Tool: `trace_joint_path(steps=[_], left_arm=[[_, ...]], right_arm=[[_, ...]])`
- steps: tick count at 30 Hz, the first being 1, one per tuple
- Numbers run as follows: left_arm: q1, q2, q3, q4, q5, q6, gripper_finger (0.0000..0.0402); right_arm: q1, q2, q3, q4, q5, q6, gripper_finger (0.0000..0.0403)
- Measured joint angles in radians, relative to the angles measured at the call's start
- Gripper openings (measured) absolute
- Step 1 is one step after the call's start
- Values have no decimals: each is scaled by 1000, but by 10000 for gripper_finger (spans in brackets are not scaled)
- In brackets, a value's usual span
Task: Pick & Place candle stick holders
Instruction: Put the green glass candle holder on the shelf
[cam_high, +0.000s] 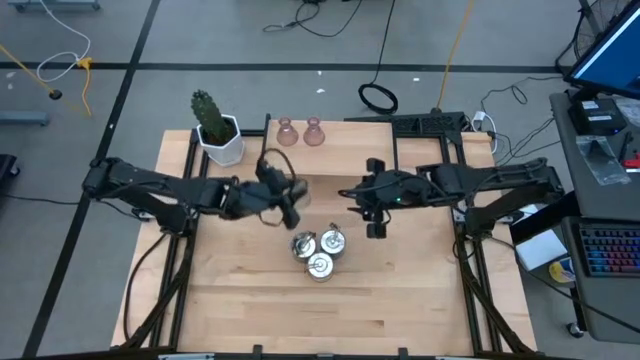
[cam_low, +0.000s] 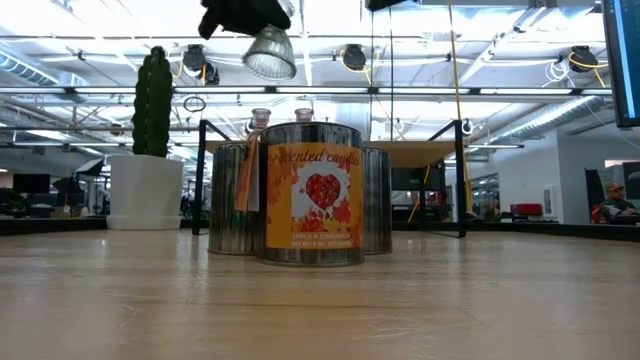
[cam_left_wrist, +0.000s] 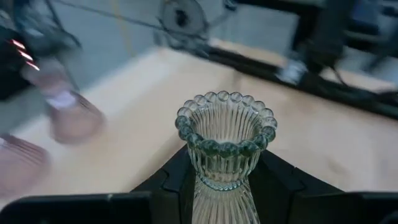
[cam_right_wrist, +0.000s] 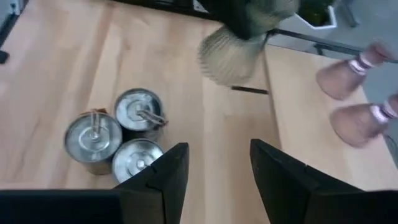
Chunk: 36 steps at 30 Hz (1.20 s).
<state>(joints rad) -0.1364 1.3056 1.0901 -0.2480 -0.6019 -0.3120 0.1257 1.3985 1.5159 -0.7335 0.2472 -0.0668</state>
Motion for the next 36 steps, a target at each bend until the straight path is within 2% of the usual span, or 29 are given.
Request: trace_joint_path(steps=[6, 9, 15, 22, 26, 36], left_arm=[[146, 18, 0, 96, -9, 143, 119], [211, 17, 0, 114, -9, 171, 119], [311, 26, 0, 182, 56, 179, 124], [340, 111, 0, 236, 60, 191, 124], [357, 149, 0, 233, 29, 185, 123], [399, 182, -1, 225, 31, 153, 126]], right_arm=[[0, -71, -94, 6, 48, 30, 164], [0, -119, -149, 4, 97, 61, 162], [-17, -222, -248, 35, 100, 127, 160], [-40, -339, -359, 136, 99, 134, 160], [-42, -395, -412, 179, 98, 135, 160], [-42, -457, -438, 192, 99, 145, 158]])
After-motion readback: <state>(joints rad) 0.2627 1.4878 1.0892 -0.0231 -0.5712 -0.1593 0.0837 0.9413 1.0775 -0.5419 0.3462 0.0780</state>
